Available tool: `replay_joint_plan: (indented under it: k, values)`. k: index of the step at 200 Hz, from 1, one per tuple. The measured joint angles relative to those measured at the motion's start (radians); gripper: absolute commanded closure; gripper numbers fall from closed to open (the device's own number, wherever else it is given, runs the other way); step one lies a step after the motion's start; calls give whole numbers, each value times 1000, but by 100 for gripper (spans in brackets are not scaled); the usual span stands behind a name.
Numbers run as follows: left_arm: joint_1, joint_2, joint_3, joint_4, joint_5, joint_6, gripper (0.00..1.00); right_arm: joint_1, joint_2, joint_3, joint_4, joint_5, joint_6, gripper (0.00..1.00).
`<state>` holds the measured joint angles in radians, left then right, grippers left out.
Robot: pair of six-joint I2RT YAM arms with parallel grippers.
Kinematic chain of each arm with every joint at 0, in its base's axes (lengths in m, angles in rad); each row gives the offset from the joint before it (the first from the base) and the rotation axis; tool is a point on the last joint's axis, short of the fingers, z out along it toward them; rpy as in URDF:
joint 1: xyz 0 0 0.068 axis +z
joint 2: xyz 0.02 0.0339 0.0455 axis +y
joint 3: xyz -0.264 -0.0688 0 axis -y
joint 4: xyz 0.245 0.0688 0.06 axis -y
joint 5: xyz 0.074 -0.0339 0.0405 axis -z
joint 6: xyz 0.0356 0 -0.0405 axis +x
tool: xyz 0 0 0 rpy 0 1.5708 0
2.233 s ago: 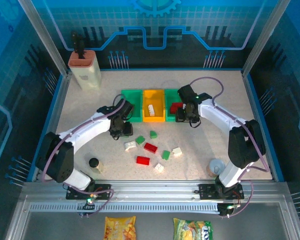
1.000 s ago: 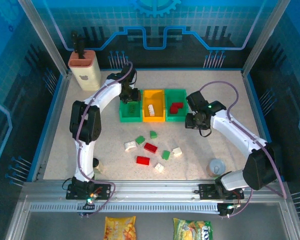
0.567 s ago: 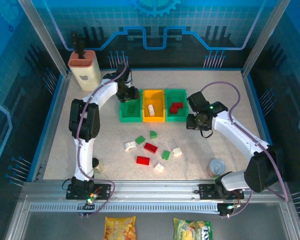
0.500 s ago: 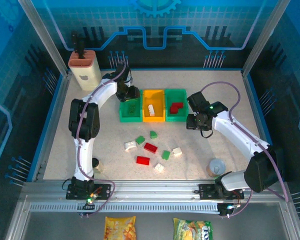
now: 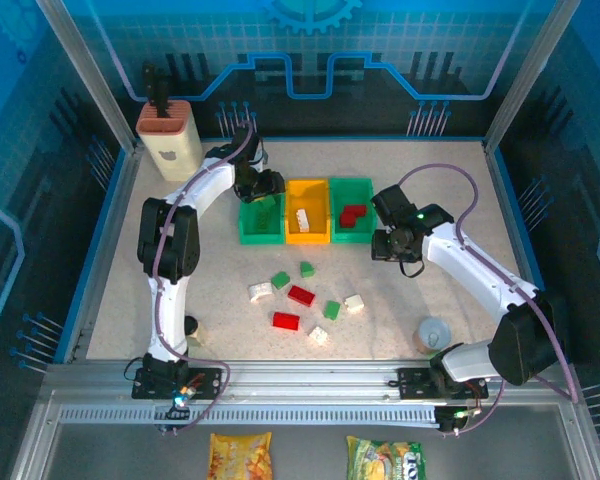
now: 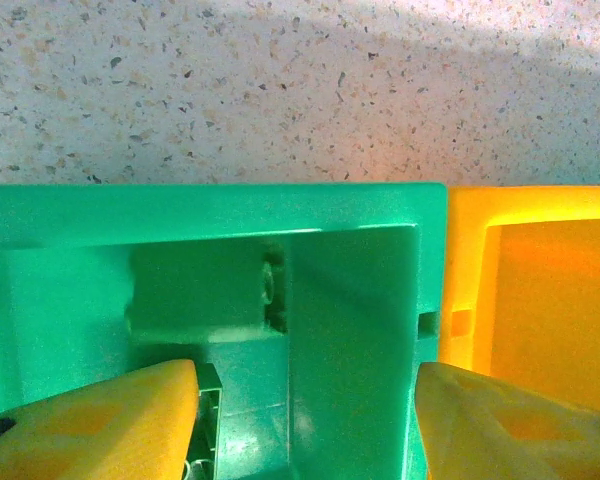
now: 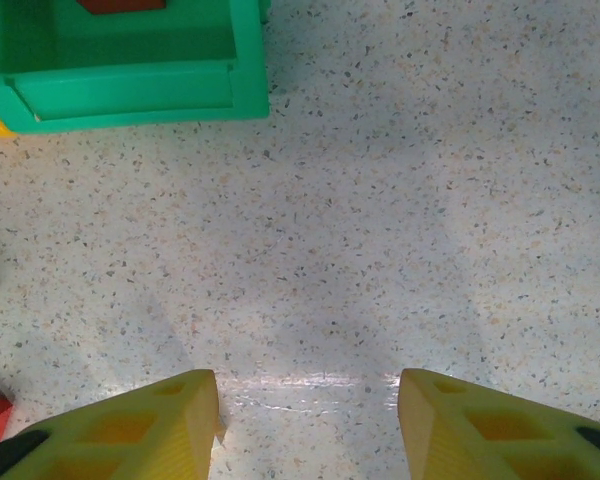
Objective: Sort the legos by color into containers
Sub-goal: Place the lego in the container, then pick up the lego from the middle-left of the table.
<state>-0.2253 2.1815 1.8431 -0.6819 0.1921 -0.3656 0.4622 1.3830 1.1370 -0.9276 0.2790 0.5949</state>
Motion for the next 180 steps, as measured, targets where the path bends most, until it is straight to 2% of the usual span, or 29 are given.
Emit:
replay_joint_plan:
  k: [50, 96, 150, 180]
  values:
    - [0, -13, -4, -1, 0, 0, 39, 10, 0, 0, 0, 2, 4, 48]
    - [0, -93, -42, -11, -3, 2, 40, 14, 0, 0, 1, 2, 7, 48]
    - [-8, -248, -190, -32, -27, 7, 41, 36, 38, 2, 16, 0, 7, 48]
    - [-44, -349, -307, -49, -64, 18, 42, 50, 76, 2, 37, -10, 8, 48]
